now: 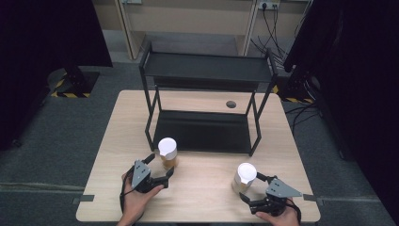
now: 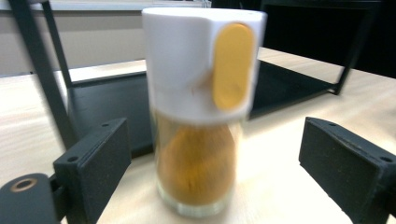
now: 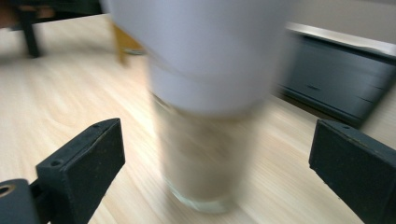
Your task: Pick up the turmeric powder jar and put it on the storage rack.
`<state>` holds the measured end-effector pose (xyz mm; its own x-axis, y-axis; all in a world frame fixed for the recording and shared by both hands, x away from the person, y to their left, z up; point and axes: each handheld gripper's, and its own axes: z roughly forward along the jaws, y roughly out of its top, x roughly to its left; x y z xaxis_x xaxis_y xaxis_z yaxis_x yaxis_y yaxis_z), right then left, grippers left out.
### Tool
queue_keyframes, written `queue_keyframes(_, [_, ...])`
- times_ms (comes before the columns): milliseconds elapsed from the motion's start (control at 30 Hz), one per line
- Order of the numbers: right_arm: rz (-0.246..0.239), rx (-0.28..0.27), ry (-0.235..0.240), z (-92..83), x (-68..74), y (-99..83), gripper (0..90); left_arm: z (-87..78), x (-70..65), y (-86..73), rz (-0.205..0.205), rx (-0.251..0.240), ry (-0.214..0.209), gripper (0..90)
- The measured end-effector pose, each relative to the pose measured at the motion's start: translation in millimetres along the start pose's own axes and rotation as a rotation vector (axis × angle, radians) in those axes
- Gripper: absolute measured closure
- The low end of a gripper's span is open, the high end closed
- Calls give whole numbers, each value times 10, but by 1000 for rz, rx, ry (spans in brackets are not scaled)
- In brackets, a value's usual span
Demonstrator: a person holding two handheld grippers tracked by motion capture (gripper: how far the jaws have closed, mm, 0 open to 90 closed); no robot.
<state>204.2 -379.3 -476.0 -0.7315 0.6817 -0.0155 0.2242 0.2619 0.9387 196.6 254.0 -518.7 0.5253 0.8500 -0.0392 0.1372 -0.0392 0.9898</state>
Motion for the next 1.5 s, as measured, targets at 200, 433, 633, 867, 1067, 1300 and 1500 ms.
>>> queue_keyframes(200, [64,-76,-95,-164,28,-173,36,-155,-5,-116,-8,-46,5,91])
queue_keyframes(433, [66,-96,-143,-178,105,-211,44,-135,-33,-110,7,-48,4,98])
queue_keyframes(633, [67,-97,-153,-178,122,-213,45,-91,-55,-53,7,-79,9,101])
queue_keyframes(867, [74,-103,-158,-182,126,-223,45,-5,-68,1,11,-90,18,106])
queue_keyframes(1067, [75,-102,-160,-181,130,-222,46,73,-68,34,7,-89,34,115])
queue_keyframes(1300, [78,-101,-161,-180,127,-220,48,204,-70,96,6,-75,53,133])
queue_keyframes(1500, [77,-97,-165,-177,134,-211,52,325,-78,149,12,-70,57,148])
